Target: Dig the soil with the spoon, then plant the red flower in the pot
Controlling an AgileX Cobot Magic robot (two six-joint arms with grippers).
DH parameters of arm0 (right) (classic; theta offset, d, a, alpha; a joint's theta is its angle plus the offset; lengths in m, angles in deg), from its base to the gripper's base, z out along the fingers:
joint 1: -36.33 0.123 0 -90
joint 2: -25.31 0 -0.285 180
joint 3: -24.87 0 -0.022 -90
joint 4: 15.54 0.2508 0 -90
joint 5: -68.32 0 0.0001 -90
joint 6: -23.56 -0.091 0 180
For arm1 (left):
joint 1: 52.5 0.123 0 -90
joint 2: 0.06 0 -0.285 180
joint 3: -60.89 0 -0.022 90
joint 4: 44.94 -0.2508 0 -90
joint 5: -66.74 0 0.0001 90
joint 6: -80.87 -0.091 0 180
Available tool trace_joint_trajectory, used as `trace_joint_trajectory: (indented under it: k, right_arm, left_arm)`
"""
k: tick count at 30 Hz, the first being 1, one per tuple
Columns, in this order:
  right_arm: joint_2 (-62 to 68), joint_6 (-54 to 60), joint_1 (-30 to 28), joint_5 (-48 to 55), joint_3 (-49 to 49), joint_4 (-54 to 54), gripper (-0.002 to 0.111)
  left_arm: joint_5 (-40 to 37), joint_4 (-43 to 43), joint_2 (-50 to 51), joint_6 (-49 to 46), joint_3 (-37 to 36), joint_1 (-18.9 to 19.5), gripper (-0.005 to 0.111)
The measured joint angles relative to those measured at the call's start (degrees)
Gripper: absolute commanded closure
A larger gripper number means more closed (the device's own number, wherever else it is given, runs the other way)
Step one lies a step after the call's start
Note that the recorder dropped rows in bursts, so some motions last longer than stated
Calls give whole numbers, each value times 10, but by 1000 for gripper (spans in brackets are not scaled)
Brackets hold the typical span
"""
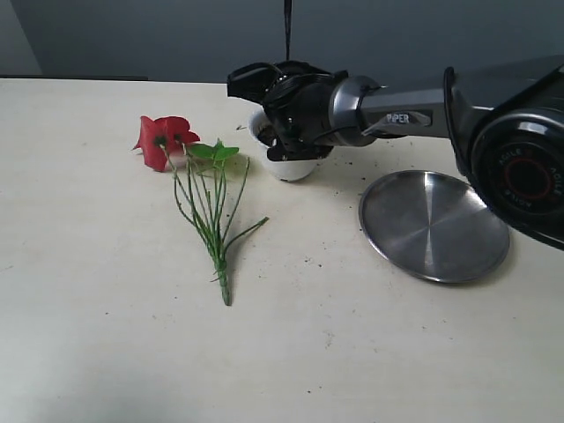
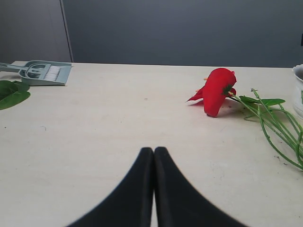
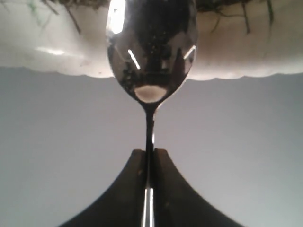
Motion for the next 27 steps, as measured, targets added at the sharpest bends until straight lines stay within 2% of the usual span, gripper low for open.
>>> trace_joint_trajectory:
  k: [15,27]
  right_arm:
    - [-37,0,19,36,-62,2,109]
    - [-42,-11,44,66,-66,2,109]
  left_arm:
    - [0,0,0,0,0,0,106]
    - [0,0,0,0,0,0,106]
